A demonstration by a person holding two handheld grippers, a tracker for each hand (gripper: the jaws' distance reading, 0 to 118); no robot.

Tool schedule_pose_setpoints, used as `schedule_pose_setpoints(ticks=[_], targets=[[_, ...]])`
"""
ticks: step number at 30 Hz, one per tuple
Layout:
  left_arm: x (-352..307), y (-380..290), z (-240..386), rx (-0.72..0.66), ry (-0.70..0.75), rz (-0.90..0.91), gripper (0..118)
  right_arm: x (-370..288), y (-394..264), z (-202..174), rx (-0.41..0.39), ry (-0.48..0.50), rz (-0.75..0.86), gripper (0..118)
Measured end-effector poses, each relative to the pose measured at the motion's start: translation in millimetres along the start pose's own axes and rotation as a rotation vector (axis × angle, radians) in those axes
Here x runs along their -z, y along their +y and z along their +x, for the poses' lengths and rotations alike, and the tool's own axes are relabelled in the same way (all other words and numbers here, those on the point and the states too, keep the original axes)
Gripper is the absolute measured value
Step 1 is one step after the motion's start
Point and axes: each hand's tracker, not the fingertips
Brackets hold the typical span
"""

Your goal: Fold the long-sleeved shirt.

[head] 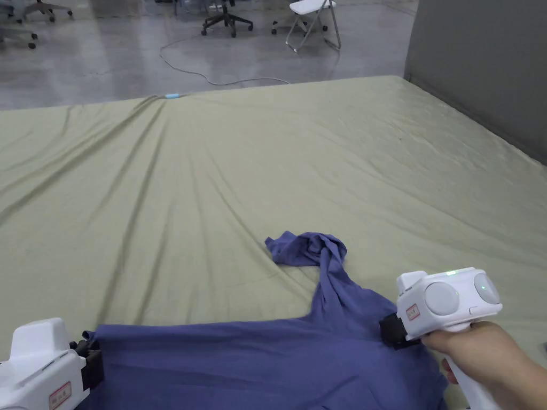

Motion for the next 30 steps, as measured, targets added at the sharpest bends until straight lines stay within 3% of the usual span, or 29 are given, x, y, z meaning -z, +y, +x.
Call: schedule_pose_setpoints(ticks=[1, 2, 4, 6, 8, 10, 14, 16, 19, 23, 30], targets=[[-6, 2, -1, -0.005, 0.000, 0.007, 0, -9, 0, -3, -0.045, 0.000, 0.026, 24], [-14, 2, -2, -0.009, 0.003, 0.015, 0, -18, -3, -3, -0.059, 0.044, 0.032, 5], [-39, -1, -6, -0.037, 0.005, 0.012, 0, -31, -15, 0, 0.067, 0.128, 0.036, 5], [-64, -2, -8, -0.085, -0.025, 0.035, 0, -62, -35, -2, 0.041, 0.158, 0.144, 5], [-97, -7, -10, -0.114, -0.049, 0.078, 0, -103, -57, -7, -0.009, 0.114, 0.271, 5], [-130, -9, -8, -0.139, -0.042, 0.117, 0, -158, -90, -11, 0.008, 0.142, 0.449, 5], [-193, -10, -5, -0.246, -0.010, 0.259, 0, -237, -138, -12, 0.187, 0.199, 0.740, 5], [-222, -5, -3, -0.326, -0.009, 0.338, 0, -267, -147, -12, 0.231, 0.239, 0.841, 5], [-250, 19, 2, -0.383, -0.027, 0.412, 0, -305, -137, -13, 0.203, 0.226, 0.937, 5], [-276, 73, 5, -0.345, -0.022, 0.538, 0, -358, -98, -14, 0.142, 0.224, 1.060, 5], [-319, 202, -7, -0.326, -0.056, 0.743, 0, -458, 14, -19, 0.055, 0.186, 1.222, 5]])
